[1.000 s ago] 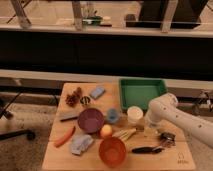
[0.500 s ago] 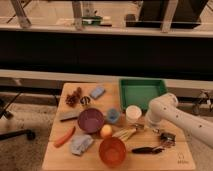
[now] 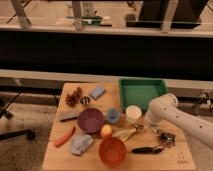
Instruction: Place fork in tray
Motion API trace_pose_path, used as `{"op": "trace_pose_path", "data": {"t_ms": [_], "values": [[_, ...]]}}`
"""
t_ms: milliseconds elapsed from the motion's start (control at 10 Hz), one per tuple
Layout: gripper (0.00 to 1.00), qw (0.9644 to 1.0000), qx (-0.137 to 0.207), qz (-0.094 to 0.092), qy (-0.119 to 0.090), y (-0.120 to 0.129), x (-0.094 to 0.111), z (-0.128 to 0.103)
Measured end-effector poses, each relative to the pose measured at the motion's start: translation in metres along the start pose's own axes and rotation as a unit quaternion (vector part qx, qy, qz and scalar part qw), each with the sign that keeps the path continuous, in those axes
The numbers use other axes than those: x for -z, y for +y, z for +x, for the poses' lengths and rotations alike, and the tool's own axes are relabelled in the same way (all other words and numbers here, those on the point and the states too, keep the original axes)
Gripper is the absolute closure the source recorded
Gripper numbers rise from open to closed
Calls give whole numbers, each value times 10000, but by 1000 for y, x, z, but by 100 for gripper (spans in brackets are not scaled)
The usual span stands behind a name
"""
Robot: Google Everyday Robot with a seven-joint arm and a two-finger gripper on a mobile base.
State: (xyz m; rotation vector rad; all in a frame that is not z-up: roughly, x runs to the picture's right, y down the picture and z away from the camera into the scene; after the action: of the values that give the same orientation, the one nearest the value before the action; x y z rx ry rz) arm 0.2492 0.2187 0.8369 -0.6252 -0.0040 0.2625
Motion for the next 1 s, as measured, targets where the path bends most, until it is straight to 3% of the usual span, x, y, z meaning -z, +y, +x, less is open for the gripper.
{"op": "trace_pose_path", "data": {"t_ms": [500,1000], "values": [[100,10000,9,74,-51,1,9,0],[100,9996,40,246,-147,-3,30,0]]}}
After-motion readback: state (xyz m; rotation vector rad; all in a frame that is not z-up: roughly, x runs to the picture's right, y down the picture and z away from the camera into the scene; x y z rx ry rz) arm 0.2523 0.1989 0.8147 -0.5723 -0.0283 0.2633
